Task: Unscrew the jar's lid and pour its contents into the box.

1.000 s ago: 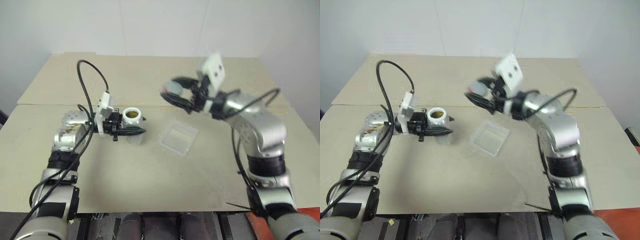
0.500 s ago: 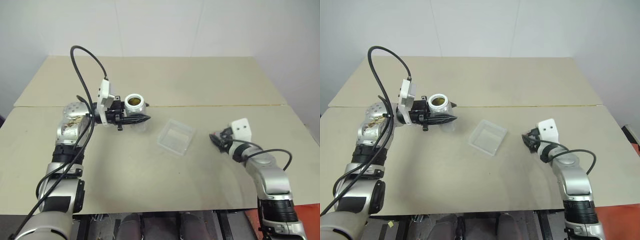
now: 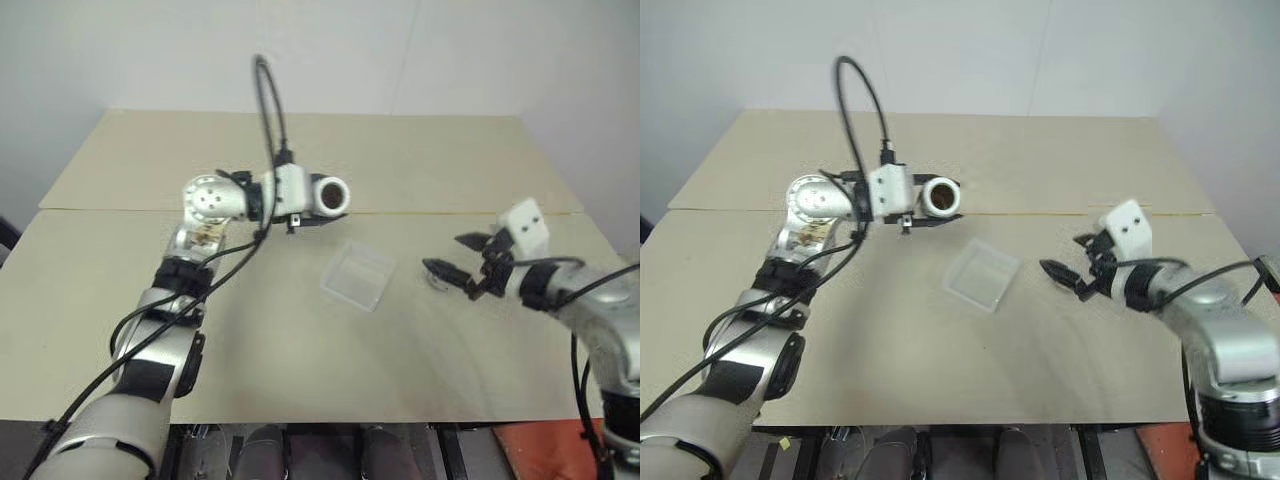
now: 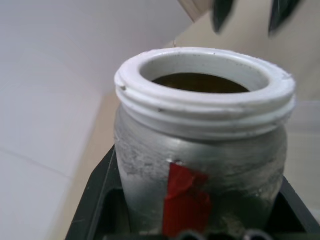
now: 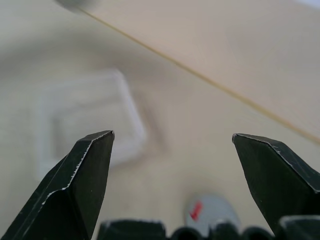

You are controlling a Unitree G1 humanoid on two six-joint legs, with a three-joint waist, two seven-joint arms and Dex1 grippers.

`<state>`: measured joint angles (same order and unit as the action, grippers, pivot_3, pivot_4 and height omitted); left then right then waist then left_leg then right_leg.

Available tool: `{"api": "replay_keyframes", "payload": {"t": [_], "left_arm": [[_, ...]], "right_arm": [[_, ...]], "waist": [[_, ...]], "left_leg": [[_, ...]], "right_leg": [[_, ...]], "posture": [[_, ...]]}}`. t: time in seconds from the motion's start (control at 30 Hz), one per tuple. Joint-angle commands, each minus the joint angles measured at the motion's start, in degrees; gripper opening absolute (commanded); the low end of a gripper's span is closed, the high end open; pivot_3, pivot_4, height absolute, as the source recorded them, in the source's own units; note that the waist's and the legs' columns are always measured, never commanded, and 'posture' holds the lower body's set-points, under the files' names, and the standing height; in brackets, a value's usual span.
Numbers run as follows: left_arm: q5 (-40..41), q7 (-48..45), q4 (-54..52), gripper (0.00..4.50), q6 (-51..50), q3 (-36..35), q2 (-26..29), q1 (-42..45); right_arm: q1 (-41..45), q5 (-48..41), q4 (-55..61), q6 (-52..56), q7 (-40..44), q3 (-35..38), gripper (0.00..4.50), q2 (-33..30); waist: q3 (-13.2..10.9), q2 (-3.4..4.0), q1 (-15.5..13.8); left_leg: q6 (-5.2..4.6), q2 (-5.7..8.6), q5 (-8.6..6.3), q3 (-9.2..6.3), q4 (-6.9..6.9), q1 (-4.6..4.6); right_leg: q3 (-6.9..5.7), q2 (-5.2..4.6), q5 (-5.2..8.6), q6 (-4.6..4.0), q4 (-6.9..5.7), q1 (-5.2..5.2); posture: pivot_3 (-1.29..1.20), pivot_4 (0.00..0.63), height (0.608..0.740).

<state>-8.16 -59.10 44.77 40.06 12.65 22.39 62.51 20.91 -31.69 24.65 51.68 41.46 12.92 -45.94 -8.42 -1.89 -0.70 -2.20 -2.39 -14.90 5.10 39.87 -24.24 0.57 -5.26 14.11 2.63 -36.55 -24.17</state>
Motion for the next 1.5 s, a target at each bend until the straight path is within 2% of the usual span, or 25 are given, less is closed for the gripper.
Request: {"api": "replay_keyframes", "payload": {"t": [0.03, 0.17, 0.23, 0.3, 0.43, 0.5, 0.57, 0.77, 1.03, 1.2, 1.3, 1.5], "left_arm": [[-19.6, 18.8, 5.7, 1.94, 17.9, 7.1, 2.7, 5.8], [-37.5, 40.7, 7.9, 1.94, 22.0, 14.8, 3.9, 10.6], [-45.9, 52.9, 7.6, 1.94, 19.6, 18.8, 3.5, 12.4], [-51.4, 60.8, 7.9, 1.94, 16.9, 22.3, 2.5, 14.0], [-71.5, 83.7, 3.3, 1.94, 4.1, 35.7, 1.6, 17.3], [-79.0, 92.2, 1.6, 1.94, -4.1, 41.1, 1.2, 17.0], [-81.5, 96.2, 2.1, 1.94, -9.3, 43.2, -0.1, 16.6], [-81.2, 101.6, 4.3, 1.94, -13.1, 45.2, -1.8, 16.7], [-79.2, 101.2, 3.2, 1.94, -10.9, 45.8, 0.2, 15.7], [-75.3, 99.7, 6.5, 1.94, -9.7, 44.1, 0.1, 16.3], [-68.6, 96.5, 9.7, 1.94, -4.6, 41.0, 0.8, 15.8], [-47.3, 80.8, 16.9, 1.94, 5.6, 27.9, 2.4, 13.0]], "right_arm": [[2.5, -5.2, 1.3, 3.7, 4.4, 1.4, 4.45, -4.1], [5.2, -8.3, 0.9, 9.4, 7.2, -0.7, 4.45, -10.1], [5.9, -8.9, 0.7, 10.2, 7.8, -1.1, 4.45, -11.4], [6.2, -9.9, 0.6, 10.7, 8.0, -0.7, 4.45, -11.8], [6.5, -11.9, 0.7, 11.7, 8.4, 0.9, 4.45, -12.4], [6.9, -12.7, 0.6, 12.3, 7.8, 1.5, 4.45, -12.4], [6.8, -13.6, 1.0, 12.5, 7.6, 2.4, 4.45, -12.5], [6.0, -17.6, 2.9, 14.0, 5.3, 5.0, 4.45, -11.5], [5.3, -18.5, 3.2, 13.3, 3.1, 4.1, 4.45, -11.4], [6.1, -18.3, 2.6, 12.5, 3.0, 2.9, 4.45, -11.6], [6.7, -18.4, 2.1, 12.1, 3.4, 2.3, 4.45, -11.3], [9.4, -18.7, 0.0, 11.4, 4.1, 0.7, 4.45, -9.3]], "waist": [[0.0, -0.01, 0.0], [0.0, -0.01, -0.4], [0.0, -0.01, -0.7], [0.0, -0.02, -1.0], [0.0, -0.02, -1.6], [0.0, -0.02, -1.6], [0.0, -0.02, -1.7], [0.0, -0.02, -1.7], [0.0, -0.02, -1.6], [0.0, -0.02, -1.8], [0.0, -0.02, -1.6], [0.0, -0.02, -1.3]], "left_leg": [[-0.01, 0.03, 0.0, 0.01, -0.02, -0.02], [-0.06, 0.06, -0.03, 0.08, 0.02, -0.16], [-0.11, 0.09, -0.07, 0.08, 0.05, -0.17], [-0.15, 0.1, -0.09, 0.06, 0.06, -0.18], [-0.15, 0.14, -0.09, 0.12, 0.08, -0.3], [-0.14, 0.15, -0.08, 0.16, 0.1, -0.37], [-0.13, 0.16, -0.07, 0.16, 0.11, -0.39], [-0.11, 0.14, -0.06, 0.17, 0.17, -0.44], [-0.07, 0.14, -0.04, 0.18, 0.19, -0.42], [-0.06, 0.2, -0.04, 0.19, 0.24, -0.43], [-0.07, 0.19, -0.04, 0.2, 0.25, -0.43], [0.01, 0.17, 0.01, 0.21, 0.3, -0.41]], "right_leg": [[0.01, -0.02, -0.01, 0.01, 0.07, -0.01], [-0.01, -0.09, -0.08, 0.13, 0.32, -0.04], [-0.02, -0.14, -0.11, 0.19, 0.33, -0.01], [-0.01, -0.16, -0.13, 0.23, 0.34, 0.0], [-0.03, -0.16, -0.14, 0.26, 0.33, -0.08], [-0.04, -0.17, -0.15, 0.26, 0.33, -0.13], [-0.04, -0.18, -0.15, 0.26, 0.32, -0.14], [-0.09, -0.2, -0.15, 0.26, 0.28, -0.17], [-0.09, -0.2, -0.15, 0.26, 0.21, -0.17], [-0.1, -0.27, -0.15, 0.26, 0.22, -0.15], [-0.1, -0.27, -0.15, 0.26, 0.21, -0.16], [-0.1, -0.27, -0.15, 0.26, 0.12, -0.17]], "posture": [[0.0, 0.15, 0.74], [0.0, 0.15, 0.74], [0.0, 0.15, 0.74], [0.0, 0.15, 0.74], [0.0, 0.15, 0.74], [0.0, 0.15, 0.74], [0.0, 0.15, 0.74], [0.0, 0.15, 0.74], [0.0, 0.15, 0.74], [0.0, 0.15, 0.74], [0.0, 0.15, 0.74], [0.0, 0.15, 0.74]]}}
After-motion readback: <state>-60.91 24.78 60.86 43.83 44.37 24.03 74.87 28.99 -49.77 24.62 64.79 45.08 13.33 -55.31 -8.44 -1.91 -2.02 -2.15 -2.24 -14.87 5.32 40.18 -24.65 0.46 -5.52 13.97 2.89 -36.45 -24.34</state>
